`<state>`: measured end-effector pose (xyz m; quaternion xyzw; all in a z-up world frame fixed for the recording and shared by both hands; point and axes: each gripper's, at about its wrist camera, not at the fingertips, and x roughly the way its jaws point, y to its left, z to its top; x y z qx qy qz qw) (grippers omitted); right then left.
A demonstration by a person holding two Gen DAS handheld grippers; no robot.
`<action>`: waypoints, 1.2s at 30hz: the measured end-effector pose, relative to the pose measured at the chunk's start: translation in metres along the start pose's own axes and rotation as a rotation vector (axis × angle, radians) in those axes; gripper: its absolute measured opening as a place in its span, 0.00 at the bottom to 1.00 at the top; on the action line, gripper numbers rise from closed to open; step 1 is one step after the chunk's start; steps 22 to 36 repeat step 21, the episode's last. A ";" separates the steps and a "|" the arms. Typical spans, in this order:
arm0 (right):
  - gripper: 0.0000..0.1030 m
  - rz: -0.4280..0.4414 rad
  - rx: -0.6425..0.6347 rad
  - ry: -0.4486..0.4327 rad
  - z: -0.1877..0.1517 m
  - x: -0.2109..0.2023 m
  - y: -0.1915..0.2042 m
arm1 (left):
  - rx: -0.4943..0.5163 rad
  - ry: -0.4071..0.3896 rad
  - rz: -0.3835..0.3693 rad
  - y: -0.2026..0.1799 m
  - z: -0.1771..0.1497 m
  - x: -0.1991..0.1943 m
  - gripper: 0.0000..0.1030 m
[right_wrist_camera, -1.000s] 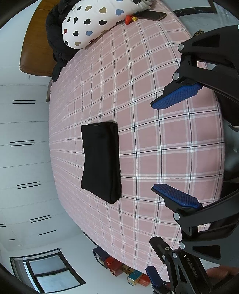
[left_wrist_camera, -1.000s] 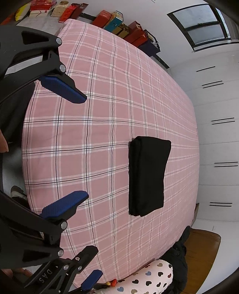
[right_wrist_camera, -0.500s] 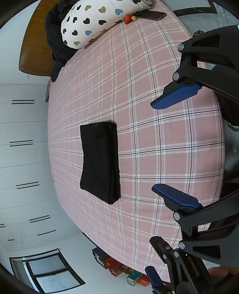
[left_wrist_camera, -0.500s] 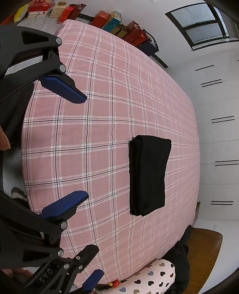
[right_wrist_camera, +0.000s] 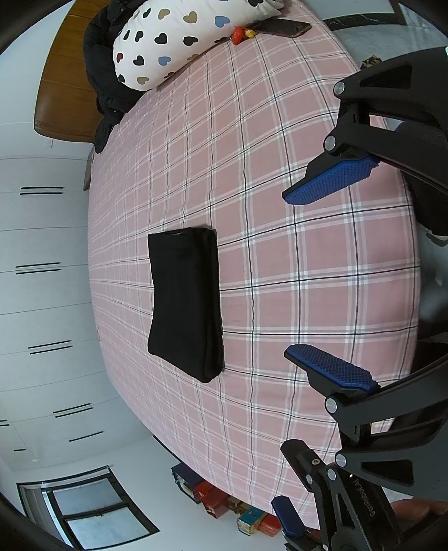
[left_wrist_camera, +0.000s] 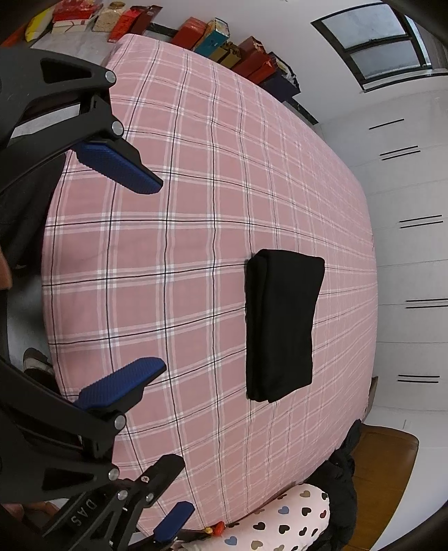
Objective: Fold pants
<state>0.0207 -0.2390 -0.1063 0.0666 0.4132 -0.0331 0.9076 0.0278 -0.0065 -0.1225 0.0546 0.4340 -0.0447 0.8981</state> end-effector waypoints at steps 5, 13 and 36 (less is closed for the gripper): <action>0.79 0.000 0.001 0.000 0.000 0.000 0.000 | -0.041 -0.013 -0.044 0.007 -0.001 0.001 0.91; 0.79 -0.005 0.004 0.007 -0.002 0.002 0.000 | -0.016 -0.050 -0.011 0.004 0.000 0.000 0.91; 0.79 -0.007 0.004 0.011 -0.004 0.003 0.001 | -0.027 -0.005 0.003 0.006 -0.002 0.007 0.91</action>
